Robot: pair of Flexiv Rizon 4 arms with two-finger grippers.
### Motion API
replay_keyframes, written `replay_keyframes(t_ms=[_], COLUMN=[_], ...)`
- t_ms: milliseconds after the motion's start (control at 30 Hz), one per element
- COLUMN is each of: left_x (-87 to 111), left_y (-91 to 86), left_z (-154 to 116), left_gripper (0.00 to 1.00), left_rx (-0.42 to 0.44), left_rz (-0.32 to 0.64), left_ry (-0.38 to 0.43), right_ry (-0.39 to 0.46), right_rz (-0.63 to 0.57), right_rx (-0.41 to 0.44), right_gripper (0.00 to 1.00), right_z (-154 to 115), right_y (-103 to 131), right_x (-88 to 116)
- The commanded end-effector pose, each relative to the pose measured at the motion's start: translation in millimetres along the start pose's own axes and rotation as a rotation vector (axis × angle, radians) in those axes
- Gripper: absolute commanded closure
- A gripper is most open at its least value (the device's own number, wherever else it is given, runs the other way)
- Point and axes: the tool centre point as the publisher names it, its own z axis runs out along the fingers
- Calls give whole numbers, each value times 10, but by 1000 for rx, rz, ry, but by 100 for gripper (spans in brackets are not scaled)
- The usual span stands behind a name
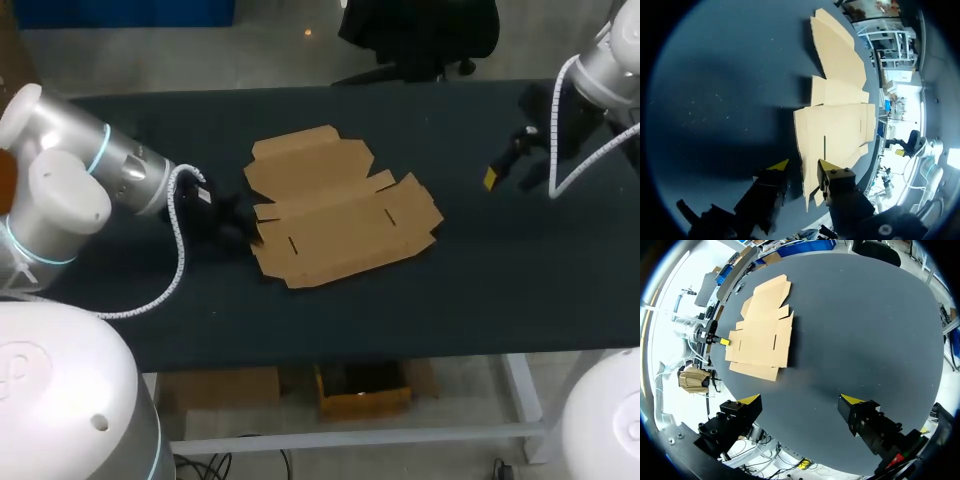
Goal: Assemble the packaging by folding the flat box into shape, placing the metal phone stand inside, and closing the box properly
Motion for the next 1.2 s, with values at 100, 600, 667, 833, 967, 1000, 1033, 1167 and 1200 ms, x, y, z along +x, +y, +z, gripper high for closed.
replay_keyframes(t_ms=[100,600,667,833,967,1000,1033,1167,1200], left_x=[26,113,118,108,99,95,88,57,51], left_y=[-109,-37,-1,129,207,214,221,243,249], left_z=[71,-218,-209,-160,-122,-119,-117,-120,-122], left_gripper=[100,100,100,100,100,100,100,100,100], left_rx=[-20,-135,-149,-150,-130,-130,-126,-118,-118], left_rz=[-8,81,93,108,129,129,131,145,152], left_ry=[-21,-70,-68,-62,-73,-72,-71,-72,-70], right_ry=[5,18,19,22,21,21,20,19,19], right_rz=[3,17,17,18,17,17,17,14,14], right_rx=[6,11,12,12,16,16,16,16,16], right_gripper=[0,0,0,0,0,0,0,0,0], right_z=[-3,44,51,60,69,69,68,62,62], right_y=[4,-7,-1,12,21,24,25,31,30], right_x=[-10,-36,-30,-19,-8,-5,-4,7,10])
